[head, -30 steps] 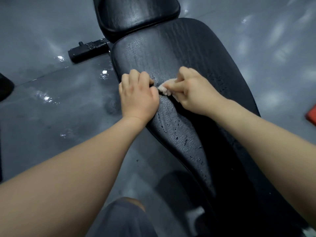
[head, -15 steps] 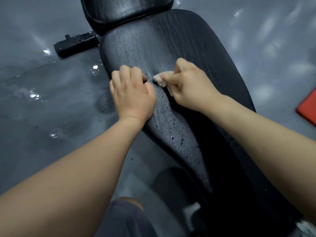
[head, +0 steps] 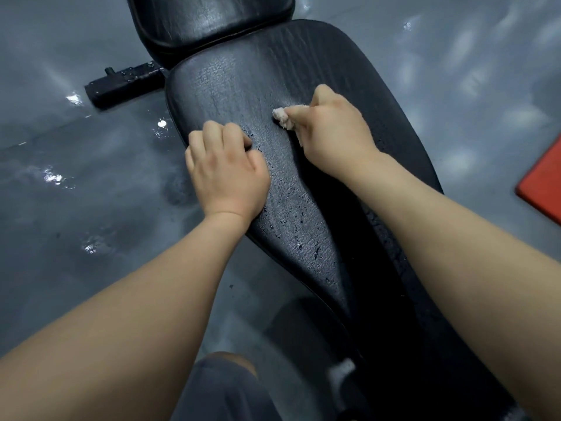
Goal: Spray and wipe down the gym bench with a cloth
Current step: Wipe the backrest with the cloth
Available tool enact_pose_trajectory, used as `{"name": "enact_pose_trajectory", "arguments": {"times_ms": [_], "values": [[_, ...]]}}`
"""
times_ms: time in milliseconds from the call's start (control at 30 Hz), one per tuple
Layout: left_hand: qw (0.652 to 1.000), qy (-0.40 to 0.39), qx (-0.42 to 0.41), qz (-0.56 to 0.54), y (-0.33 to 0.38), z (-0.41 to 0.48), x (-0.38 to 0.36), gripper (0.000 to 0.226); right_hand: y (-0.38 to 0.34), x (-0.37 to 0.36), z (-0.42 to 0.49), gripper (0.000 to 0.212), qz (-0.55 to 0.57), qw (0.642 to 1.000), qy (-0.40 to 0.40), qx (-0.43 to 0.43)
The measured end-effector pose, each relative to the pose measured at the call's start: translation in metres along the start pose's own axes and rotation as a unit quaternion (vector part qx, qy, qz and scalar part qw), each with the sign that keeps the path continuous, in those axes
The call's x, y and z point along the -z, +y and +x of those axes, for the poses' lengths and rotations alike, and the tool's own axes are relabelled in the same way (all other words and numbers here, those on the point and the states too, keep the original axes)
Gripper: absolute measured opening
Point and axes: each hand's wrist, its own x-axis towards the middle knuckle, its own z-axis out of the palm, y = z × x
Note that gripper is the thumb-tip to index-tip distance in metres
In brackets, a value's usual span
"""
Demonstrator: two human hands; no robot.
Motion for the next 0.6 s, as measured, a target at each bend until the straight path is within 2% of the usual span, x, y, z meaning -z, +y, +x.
{"name": "enact_pose_trajectory", "arguments": {"times_ms": [200, 300, 367, 500, 533, 600], "values": [[1.000, 0.002, -0.002, 0.006, -0.001, 0.000, -0.001, 0.016, 0.013, 0.020, 0.001, 0.019, 0.123, 0.991, 0.030, -0.032], [1.000, 0.003, -0.001, 0.003, -0.001, 0.000, 0.000, 0.016, 0.022, 0.030, 0.003, 0.013, 0.181, 0.979, 0.054, -0.076], [1.000, 0.006, -0.004, 0.003, 0.000, 0.000, 0.000, 0.016, 0.031, 0.034, 0.003, 0.014, 0.186, 0.974, 0.085, -0.102], [1.000, 0.008, -0.004, 0.008, 0.000, 0.001, 0.000, 0.016, 0.042, 0.034, 0.004, 0.016, 0.151, 0.969, 0.178, -0.087], [1.000, 0.006, -0.004, 0.009, 0.000, 0.001, 0.000, 0.016, 0.040, 0.034, 0.003, 0.016, 0.152, 0.972, 0.163, -0.072], [1.000, 0.004, -0.005, 0.011, 0.000, 0.000, -0.001, 0.016, 0.036, 0.029, 0.004, 0.017, 0.162, 0.984, 0.062, -0.034]]}}
